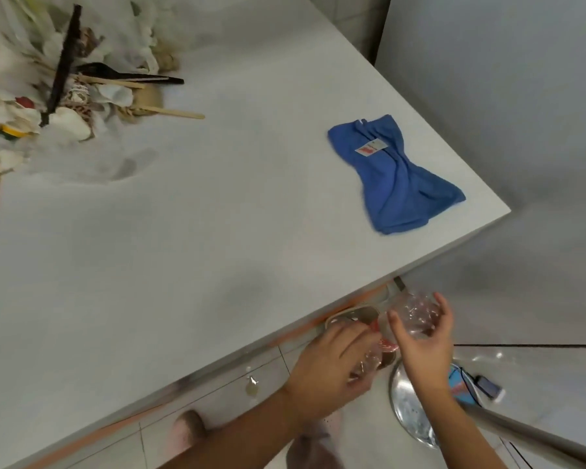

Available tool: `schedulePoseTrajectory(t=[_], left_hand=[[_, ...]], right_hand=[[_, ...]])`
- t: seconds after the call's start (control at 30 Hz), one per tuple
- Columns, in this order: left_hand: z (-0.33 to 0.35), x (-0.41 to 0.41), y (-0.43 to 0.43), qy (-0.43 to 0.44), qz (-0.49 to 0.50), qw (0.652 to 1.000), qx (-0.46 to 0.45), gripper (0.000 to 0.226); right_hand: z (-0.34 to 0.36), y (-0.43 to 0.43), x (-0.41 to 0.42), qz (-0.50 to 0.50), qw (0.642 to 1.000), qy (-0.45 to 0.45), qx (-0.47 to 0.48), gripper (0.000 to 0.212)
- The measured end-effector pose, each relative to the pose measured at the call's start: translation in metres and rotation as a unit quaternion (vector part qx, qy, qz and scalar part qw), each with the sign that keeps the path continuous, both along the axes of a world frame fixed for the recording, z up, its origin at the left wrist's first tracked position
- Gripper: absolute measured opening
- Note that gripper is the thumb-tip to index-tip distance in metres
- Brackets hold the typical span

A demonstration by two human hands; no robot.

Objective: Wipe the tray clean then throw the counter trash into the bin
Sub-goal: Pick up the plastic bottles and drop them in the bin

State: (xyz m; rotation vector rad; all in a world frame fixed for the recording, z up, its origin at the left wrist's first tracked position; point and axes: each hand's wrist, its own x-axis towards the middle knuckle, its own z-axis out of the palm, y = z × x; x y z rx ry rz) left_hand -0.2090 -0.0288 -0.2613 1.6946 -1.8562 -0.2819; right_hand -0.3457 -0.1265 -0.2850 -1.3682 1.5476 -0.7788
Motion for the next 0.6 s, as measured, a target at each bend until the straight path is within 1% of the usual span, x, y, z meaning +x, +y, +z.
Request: schedulePoseTrajectory(t=[0.1, 0.23, 0.27, 0.33, 0.37, 0.4, 0.47, 0.53, 0.6], left_hand=[[-0.056, -0.002, -0.019, 0.009, 0.063, 0.987, 0.146, 0.052], [-0.104, -0.011, -0.048, 0.056, 0.069, 0.961, 0.263, 0.058], [-0.114, -0.013, -0.055, 0.052, 0.06, 0.953, 0.294, 0.064], [-0.129, -0.014, -0.067, -0.017, 0.046, 0.934, 0.355, 0.082], [-0.133, -0.014, -0.07, -0.059, 0.042, 0.927, 0.369, 0.087], [-0.134, -0.014, -0.072, -0.086, 0.044, 0.924, 0.371, 0.086], [-0.124, -0.014, -0.071, -0.106, 0.051, 0.926, 0.36, 0.074], [-0.103, -0.012, -0.064, -0.08, 0.059, 0.938, 0.331, 0.059], [-0.069, -0.009, -0.057, -0.008, 0.06, 0.951, 0.304, 0.045]], right_hand=[[-0.041, -0.012, -0.005, 0.015, 0.998, 0.038, 0.054, 0.081], [-0.083, -0.021, -0.007, 0.043, 0.991, 0.093, 0.088, 0.087], [-0.093, -0.024, -0.008, 0.059, 0.988, 0.103, 0.098, 0.089], [-0.109, -0.029, -0.008, 0.104, 0.976, 0.142, 0.13, 0.098], [-0.115, -0.031, -0.009, 0.128, 0.966, 0.172, 0.145, 0.101], [-0.12, -0.033, -0.011, 0.149, 0.957, 0.196, 0.154, 0.102], [-0.118, -0.034, -0.013, 0.159, 0.951, 0.217, 0.153, 0.096], [-0.102, -0.033, -0.013, 0.144, 0.962, 0.2, 0.119, 0.084], [-0.073, -0.032, -0.013, 0.133, 0.976, 0.166, 0.048, 0.063]])
